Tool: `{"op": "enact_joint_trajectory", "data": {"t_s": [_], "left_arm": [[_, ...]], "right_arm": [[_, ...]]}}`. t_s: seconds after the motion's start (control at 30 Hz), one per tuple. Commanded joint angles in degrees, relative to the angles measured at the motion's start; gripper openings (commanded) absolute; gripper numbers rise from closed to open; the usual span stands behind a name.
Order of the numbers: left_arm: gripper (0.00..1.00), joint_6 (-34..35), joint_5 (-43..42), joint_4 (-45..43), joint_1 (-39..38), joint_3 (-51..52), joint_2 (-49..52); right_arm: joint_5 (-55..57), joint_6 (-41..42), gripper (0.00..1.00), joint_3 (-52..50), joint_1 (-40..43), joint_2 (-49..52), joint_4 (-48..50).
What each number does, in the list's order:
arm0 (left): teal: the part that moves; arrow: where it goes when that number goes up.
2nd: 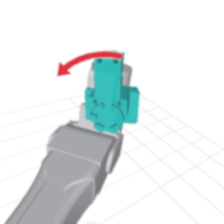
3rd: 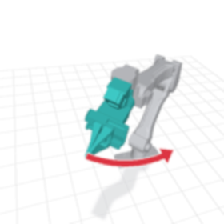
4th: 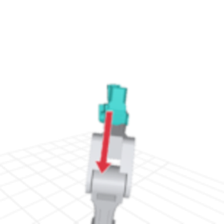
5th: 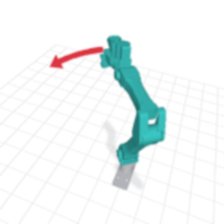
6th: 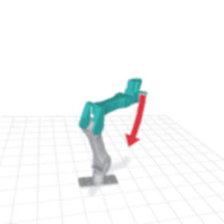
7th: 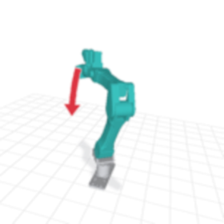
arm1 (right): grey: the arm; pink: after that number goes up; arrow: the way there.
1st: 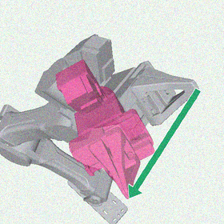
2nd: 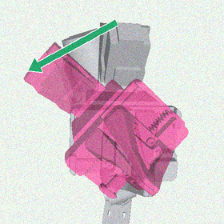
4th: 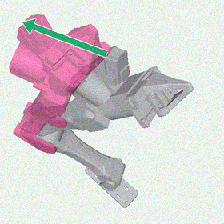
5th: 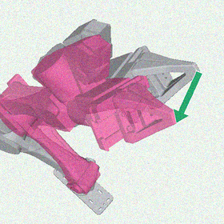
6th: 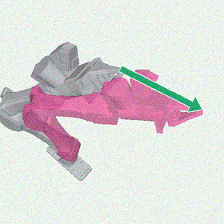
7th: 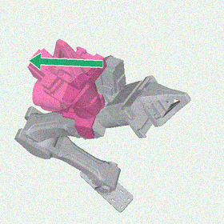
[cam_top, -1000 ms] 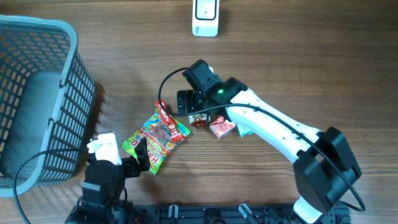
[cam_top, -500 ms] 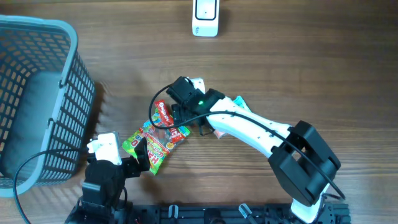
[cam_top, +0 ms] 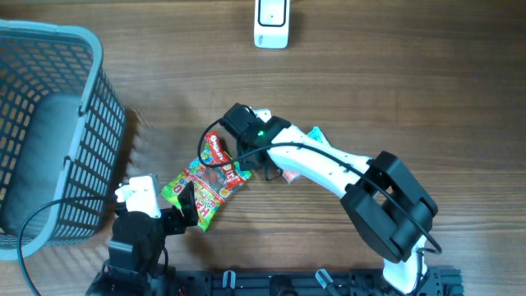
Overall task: Scan the item barcode
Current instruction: 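Reach the right gripper to the green-lidded jar and grasp it, then lift the jar with the right gripper toward the white scanner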
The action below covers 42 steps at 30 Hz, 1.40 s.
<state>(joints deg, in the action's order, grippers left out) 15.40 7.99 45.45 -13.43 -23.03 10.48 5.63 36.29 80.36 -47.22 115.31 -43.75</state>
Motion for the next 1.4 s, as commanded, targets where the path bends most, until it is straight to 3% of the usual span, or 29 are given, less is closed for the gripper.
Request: {"op": "enact_joint_trajectory", "data": {"t_s": [0.0,0.23,0.47,0.9,1.07,1.37], "left_arm": [[1.00,0.3,-0.7,-0.1,0.3,0.5,-0.5],[1.00,0.3,-0.7,-0.1,0.3,0.5,-0.5],[1.00,0.3,-0.7,-0.1,0.3,0.5,-0.5],[1.00,0.3,-0.7,-0.1,0.3,0.5,-0.5],[1.00,0.3,-0.7,-0.1,0.3,0.5,-0.5],[1.00,0.3,-0.7,-0.1,0.3,0.5,-0.5]], "right_arm": [[-3.5,-1.3,0.53,6.6,1.2,0.6,-5.3],[-18.2,-10.9,0.55,12.6,3.1,0.5,-13.4],[-25.3,-11.5,0.67,12.6,3.7,0.5,-16.0],[-31.6,-13.0,0.67,12.5,4.5,0.5,-29.7],[-44.3,-20.8,0.67,12.5,4.5,0.5,-31.8],[-68.3,-42.6,0.69,12.5,4.6,0.5,-30.6]]}}
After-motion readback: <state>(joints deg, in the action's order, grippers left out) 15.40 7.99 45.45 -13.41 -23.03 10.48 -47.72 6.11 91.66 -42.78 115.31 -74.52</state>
